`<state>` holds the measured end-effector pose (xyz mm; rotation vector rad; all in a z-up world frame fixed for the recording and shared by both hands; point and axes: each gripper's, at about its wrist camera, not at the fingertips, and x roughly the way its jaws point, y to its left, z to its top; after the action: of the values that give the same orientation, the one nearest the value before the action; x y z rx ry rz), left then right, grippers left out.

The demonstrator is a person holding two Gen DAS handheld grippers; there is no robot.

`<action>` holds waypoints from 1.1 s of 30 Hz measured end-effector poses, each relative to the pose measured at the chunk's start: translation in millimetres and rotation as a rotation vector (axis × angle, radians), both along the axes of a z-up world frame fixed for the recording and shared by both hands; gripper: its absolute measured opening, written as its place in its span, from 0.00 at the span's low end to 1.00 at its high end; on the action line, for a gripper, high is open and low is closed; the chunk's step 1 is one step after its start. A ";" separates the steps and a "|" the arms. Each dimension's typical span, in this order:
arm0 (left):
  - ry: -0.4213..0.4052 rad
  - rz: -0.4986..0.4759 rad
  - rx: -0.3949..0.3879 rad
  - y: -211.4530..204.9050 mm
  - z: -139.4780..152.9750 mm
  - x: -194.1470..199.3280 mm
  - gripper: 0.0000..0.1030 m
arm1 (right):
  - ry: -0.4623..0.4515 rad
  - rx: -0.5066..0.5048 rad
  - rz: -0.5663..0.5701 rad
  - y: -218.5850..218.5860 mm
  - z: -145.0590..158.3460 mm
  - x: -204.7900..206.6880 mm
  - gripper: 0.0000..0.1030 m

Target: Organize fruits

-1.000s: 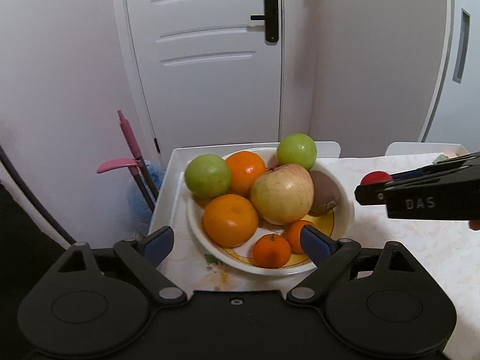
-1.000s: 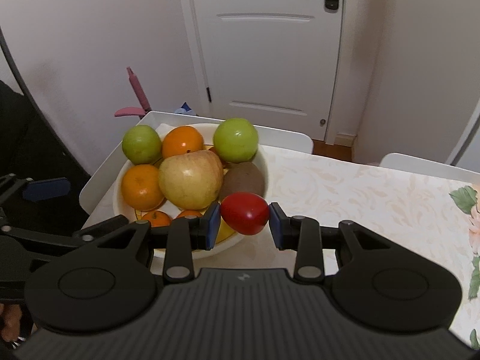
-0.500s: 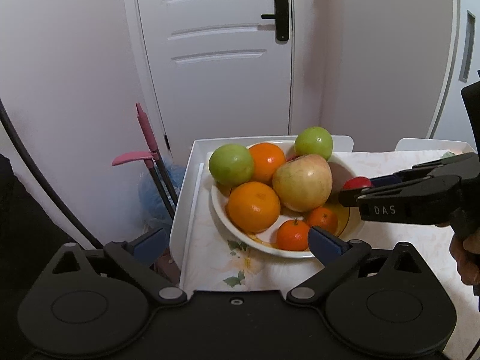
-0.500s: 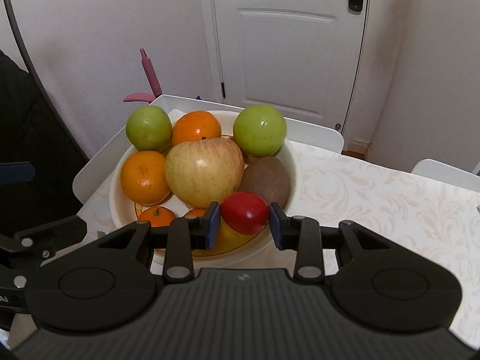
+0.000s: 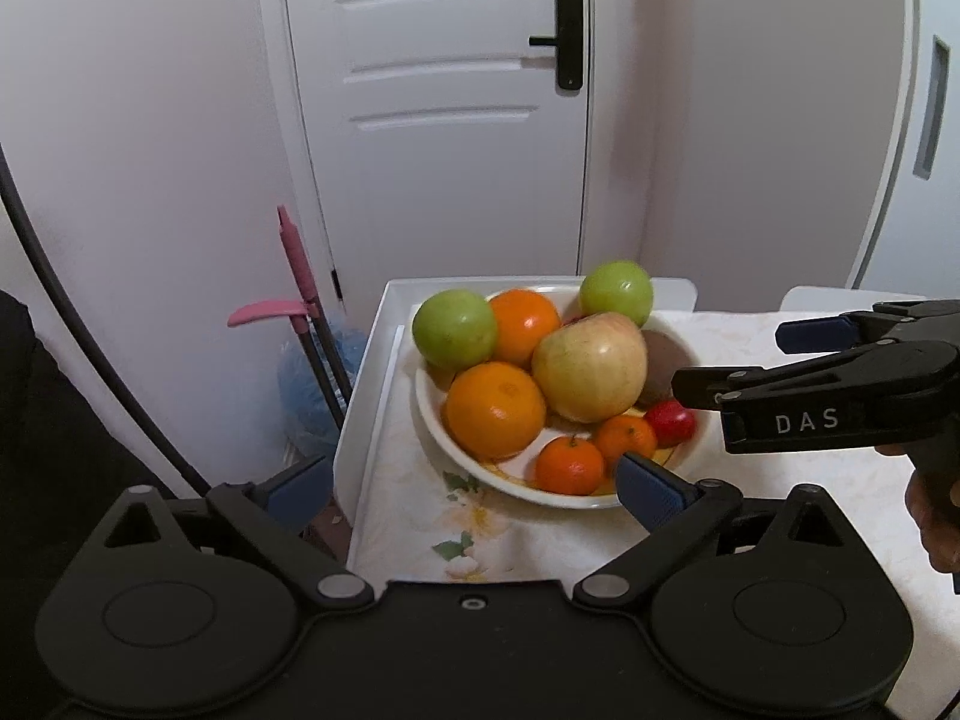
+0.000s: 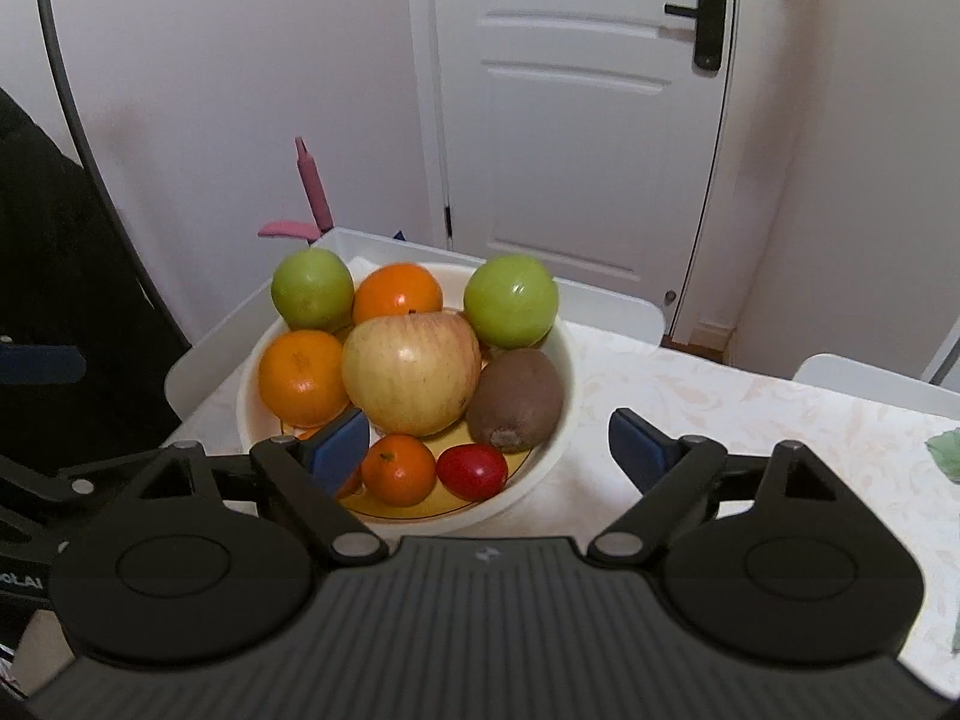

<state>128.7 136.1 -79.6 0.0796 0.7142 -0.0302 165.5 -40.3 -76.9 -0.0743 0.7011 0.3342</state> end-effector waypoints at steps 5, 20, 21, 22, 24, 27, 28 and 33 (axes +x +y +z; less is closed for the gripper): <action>-0.044 -0.011 -0.003 -15.5 23.8 -16.5 0.99 | -0.020 0.029 -0.031 -23.6 35.7 -28.0 0.99; -0.146 -0.033 -0.055 -77.2 109.9 -95.5 0.99 | -0.095 0.012 -0.219 -113.1 132.6 -151.2 1.00; -0.153 -0.038 -0.059 -79.8 111.7 -101.2 0.99 | -0.095 0.005 -0.231 -117.9 134.3 -159.9 1.00; -0.160 -0.042 -0.059 -82.7 113.1 -107.3 0.99 | -0.091 -0.002 -0.242 -121.3 134.7 -166.5 1.00; -0.176 -0.049 -0.052 -87.9 115.0 -119.7 0.99 | -0.083 -0.009 -0.266 -128.0 133.6 -179.9 1.00; -0.190 -0.050 -0.050 -92.5 115.9 -134.2 1.00 | -0.070 -0.007 -0.296 -137.2 130.0 -196.3 1.00; -0.193 -0.049 -0.049 -93.4 116.1 -136.8 1.00 | -0.067 -0.005 -0.305 -139.3 128.1 -200.9 1.00; -0.205 -0.054 -0.029 -97.2 113.6 -148.2 1.00 | -0.060 -0.028 -0.334 -142.9 117.6 -215.2 1.00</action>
<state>-19.5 39.0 33.9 0.0728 0.5067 -0.0829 -49.7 -183.2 40.7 0.0071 0.6462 0.0020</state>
